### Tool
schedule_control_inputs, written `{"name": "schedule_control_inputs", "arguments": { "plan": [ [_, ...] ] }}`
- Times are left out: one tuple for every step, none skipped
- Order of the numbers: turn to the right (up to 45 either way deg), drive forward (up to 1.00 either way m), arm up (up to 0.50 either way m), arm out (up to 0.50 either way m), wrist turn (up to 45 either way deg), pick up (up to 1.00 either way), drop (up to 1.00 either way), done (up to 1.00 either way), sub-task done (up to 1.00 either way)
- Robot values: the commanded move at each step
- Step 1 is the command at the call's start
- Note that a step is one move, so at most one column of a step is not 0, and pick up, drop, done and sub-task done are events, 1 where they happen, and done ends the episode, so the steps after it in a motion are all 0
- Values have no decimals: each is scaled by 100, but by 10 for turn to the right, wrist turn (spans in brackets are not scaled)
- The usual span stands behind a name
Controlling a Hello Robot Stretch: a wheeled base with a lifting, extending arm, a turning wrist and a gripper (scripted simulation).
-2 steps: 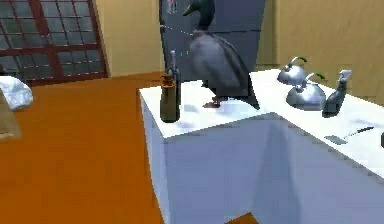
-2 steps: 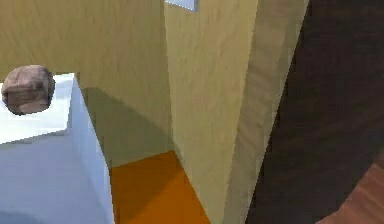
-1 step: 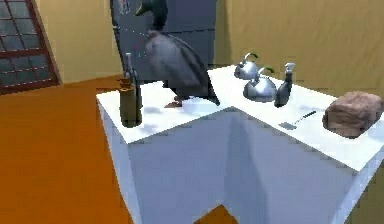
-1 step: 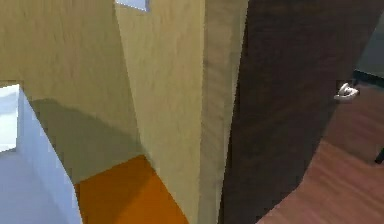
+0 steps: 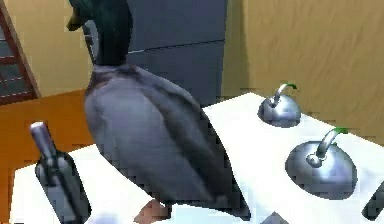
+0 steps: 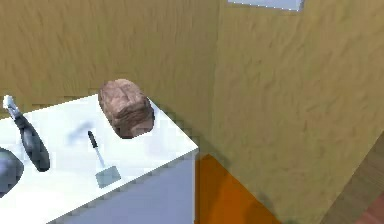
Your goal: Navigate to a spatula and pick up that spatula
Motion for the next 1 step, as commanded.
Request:
{"name": "schedule_control_inputs", "arguments": {
  "plan": [
    [-240,0,0,0,0,0,0,0,0]
  ]
}}
